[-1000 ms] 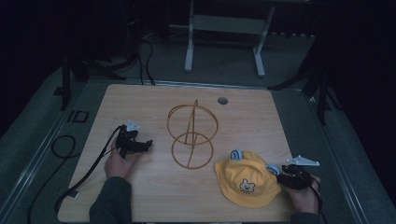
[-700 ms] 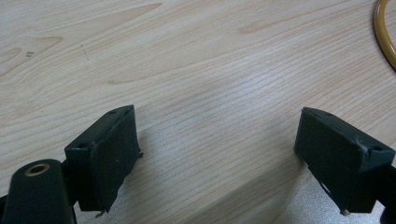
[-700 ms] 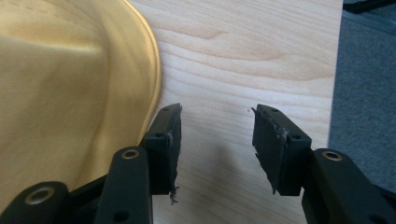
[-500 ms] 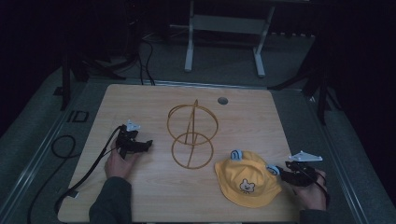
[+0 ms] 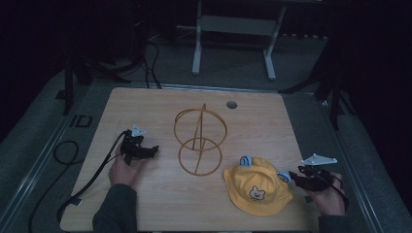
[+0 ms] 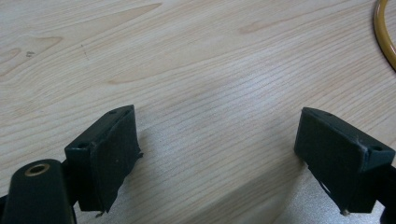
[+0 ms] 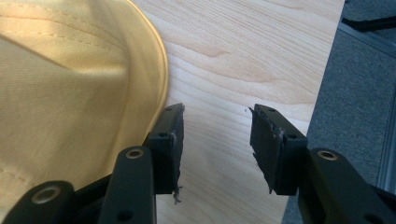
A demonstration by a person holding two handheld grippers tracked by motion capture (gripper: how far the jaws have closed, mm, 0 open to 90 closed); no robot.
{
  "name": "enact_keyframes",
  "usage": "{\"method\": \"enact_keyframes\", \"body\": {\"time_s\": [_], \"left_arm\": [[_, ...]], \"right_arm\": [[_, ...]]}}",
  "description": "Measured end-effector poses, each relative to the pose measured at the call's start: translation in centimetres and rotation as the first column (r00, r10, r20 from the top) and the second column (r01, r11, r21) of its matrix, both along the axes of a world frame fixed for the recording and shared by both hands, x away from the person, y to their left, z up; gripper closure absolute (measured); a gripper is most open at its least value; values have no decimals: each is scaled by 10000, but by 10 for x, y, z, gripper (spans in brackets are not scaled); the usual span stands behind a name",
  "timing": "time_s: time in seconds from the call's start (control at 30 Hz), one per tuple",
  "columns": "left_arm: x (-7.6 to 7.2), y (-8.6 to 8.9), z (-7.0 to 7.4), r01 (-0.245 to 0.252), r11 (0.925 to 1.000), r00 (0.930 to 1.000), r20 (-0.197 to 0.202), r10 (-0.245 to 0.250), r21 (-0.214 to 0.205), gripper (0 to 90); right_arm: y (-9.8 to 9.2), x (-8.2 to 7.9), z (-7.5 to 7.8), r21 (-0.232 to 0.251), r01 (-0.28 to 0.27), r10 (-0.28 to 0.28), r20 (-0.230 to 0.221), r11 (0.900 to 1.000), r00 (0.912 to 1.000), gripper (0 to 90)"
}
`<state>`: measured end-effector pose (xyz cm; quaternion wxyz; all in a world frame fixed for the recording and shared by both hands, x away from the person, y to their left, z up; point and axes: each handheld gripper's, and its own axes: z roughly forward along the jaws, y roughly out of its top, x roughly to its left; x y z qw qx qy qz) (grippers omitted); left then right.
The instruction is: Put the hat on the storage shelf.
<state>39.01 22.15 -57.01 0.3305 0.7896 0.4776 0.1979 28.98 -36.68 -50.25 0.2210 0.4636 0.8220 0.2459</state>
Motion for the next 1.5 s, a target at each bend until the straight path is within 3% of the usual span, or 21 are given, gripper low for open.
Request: {"method": "enact_keyframes", "body": {"time_s": [0.73,1.07,1.5], "left_arm": [[0,0,0,-9,10000,10000,-12,9,-13,135],[0,0,0,-14,10000,10000,-12,14,-15,135],[0,0,0,-9,10000,10000,-12,9,-15,134]], "right_arm": [[5,5,25,-236,-1135,1126,-358,9933,9930,539],[9,8,40,-180,-1581,1573,-381,9873,9868,529],[19,13,59,-490,-2130,2110,-436,9758,9765,531]]}}
